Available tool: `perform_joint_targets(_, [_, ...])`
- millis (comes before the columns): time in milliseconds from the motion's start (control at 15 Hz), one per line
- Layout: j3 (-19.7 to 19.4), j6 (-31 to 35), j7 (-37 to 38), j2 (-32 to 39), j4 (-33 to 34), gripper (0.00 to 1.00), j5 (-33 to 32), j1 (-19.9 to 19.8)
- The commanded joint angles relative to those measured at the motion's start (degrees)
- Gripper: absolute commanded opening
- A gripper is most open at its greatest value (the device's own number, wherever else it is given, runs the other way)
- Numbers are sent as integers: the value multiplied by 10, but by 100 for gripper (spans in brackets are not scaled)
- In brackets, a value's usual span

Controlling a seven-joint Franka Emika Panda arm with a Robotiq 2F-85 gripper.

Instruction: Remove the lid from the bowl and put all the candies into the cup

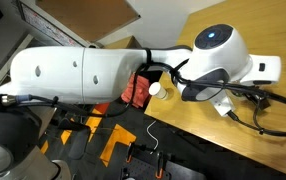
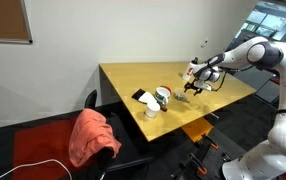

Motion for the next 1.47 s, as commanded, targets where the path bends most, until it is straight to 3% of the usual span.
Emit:
perform_joint_targets(0, [7, 12, 2, 16, 14, 100, 9, -4])
perform_joint_targets(400, [9, 7, 6, 53, 59, 100, 10, -12])
perform_joint_targets(467, [10, 4, 6, 60, 68, 94, 9, -14])
perform_joint_targets(533, [9, 2, 7, 66, 76, 74, 7, -14])
perform_joint_targets(667, [8, 1, 8, 75, 88, 69, 5, -15])
perform_joint_targets(1200, [11, -2, 7, 91, 110, 7, 2, -14])
perform_joint_targets(1267, [12, -2, 6, 87, 106, 1, 2, -12])
perform_joint_targets(1400, [16, -5, 3, 70, 96, 2, 3, -11])
